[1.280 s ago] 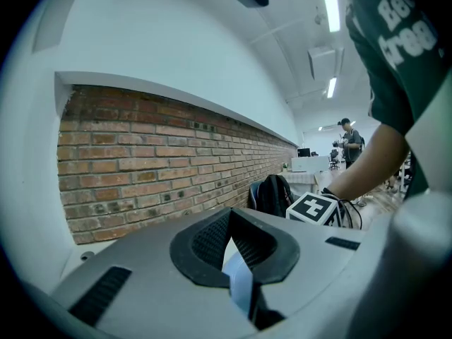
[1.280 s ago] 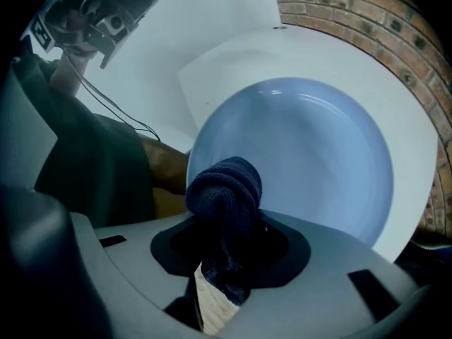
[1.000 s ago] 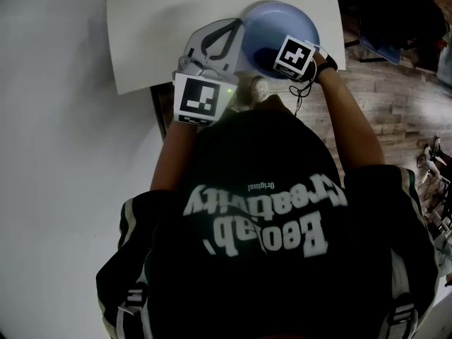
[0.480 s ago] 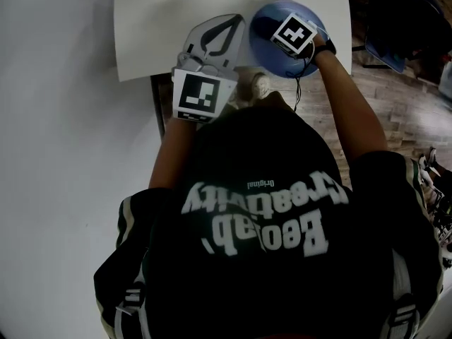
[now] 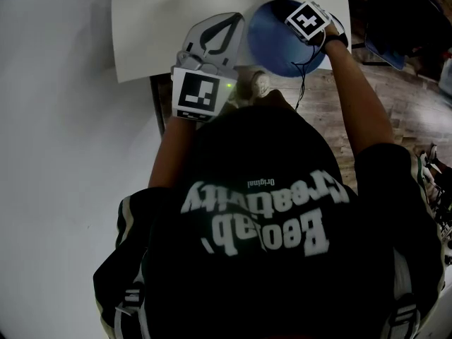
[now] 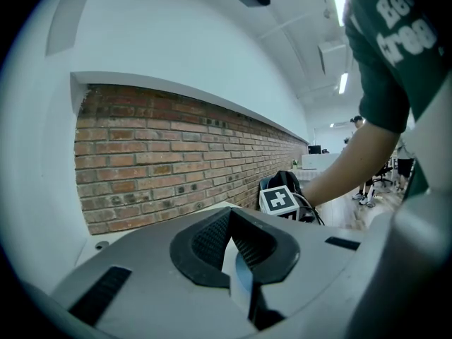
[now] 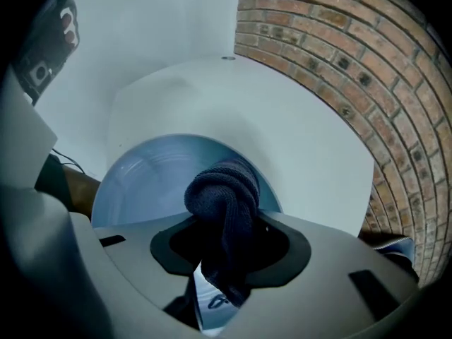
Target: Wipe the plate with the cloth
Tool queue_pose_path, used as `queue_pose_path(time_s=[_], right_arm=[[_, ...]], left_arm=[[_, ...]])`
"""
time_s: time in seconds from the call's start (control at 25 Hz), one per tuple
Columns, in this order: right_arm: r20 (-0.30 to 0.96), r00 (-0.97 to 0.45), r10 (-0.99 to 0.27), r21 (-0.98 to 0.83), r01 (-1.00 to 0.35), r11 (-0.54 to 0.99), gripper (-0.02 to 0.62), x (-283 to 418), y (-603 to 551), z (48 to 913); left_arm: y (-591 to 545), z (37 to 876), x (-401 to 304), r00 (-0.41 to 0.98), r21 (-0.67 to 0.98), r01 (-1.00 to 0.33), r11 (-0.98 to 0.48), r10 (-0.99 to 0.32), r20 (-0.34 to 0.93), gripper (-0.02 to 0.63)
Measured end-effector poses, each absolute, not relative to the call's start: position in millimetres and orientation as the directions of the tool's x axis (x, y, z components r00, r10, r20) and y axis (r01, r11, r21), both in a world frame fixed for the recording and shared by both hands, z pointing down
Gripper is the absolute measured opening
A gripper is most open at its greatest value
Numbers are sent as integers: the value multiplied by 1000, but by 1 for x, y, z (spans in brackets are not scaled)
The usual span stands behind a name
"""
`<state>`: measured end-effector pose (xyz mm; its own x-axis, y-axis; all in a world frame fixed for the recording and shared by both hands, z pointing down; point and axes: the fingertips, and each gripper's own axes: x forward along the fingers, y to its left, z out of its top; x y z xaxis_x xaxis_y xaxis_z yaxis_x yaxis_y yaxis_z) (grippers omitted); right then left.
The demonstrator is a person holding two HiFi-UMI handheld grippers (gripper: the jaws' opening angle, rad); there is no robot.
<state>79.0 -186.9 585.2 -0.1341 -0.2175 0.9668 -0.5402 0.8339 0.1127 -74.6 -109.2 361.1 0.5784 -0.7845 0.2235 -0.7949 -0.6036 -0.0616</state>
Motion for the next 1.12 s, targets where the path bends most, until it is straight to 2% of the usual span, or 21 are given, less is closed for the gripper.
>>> queue_pose_path(time_s=[0.28,0.6,1.12], right_arm=[[976,-23,-216,164,-570,805,143,134,-179,582],[990,0,-143,117,-581,806,143,164,-131,578],[997,-72,29,-64,-555,829,143,140,-51,581]], left_arm=[[-112,358,-55,622,-64,-760,-647,-752,220,2],[-112,352,-35,672,-81,-714,-695,-714,196,2],[-111,350,-25,708,-66,-684,-726,-684,176,2]])
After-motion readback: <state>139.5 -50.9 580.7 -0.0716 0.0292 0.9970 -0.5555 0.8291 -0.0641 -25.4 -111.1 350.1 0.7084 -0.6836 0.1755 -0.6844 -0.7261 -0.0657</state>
